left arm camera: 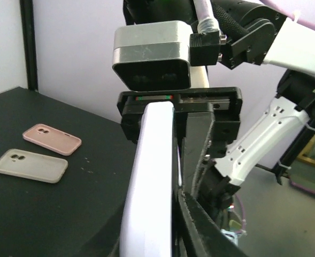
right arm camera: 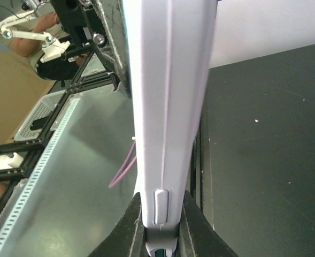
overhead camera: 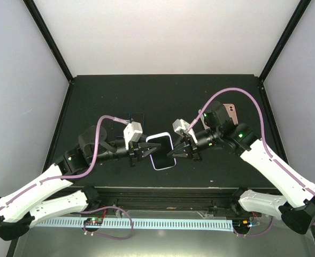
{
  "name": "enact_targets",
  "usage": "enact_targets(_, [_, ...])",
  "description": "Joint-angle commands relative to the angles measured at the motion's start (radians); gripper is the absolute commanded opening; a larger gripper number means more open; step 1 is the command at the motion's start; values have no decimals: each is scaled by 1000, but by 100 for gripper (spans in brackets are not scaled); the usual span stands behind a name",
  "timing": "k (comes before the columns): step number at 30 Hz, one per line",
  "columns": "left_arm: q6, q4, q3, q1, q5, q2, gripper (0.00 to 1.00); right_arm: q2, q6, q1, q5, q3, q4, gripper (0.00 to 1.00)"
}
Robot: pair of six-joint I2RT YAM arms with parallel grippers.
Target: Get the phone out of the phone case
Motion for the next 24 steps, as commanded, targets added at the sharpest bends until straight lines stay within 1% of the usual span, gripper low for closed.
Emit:
enact_targets(1, [-9, 30, 20, 10, 58, 1, 13, -23, -16, 4, -15, 0, 31, 1])
enact_targets(5, [-18, 36, 20, 13, 84, -3, 6, -25, -32, 4, -3, 0, 28, 2])
enact_targets(6, [-18, 33, 22, 16, 94, -3, 5, -27, -43, 4, 0, 1, 19, 6])
enact_targets(8, [-18, 26, 30, 23, 111, -3, 4, -29, -78, 4, 2, 4, -6, 28])
enact_targets(10, [-17, 19, 35, 38, 146, -3, 2, -40, -146, 4, -15, 7, -56, 42])
enact_targets(11, [-19, 15, 37, 48, 168, -3, 2, -48, -187, 4, -21, 7, -97, 48])
enact_targets(13, [-26, 15, 41, 66, 215, -3, 2, -69, -243, 4, -18, -2, -136, 54])
enact_targets(15, [-33, 16, 47, 85, 251, -5, 2, -93, -272, 4, 2, -24, -148, 55])
enact_targets(20, [-81, 74, 40, 125, 318, -15, 2, -123, -303, 4, 57, -122, -112, 55])
enact_targets(22, [-125, 128, 27, 137, 345, -15, 2, -119, -330, 5, 60, -143, -118, 53])
enact_targets(24, [-186, 188, 9, 143, 360, -14, 2, -108, -361, 5, 49, -147, -135, 46])
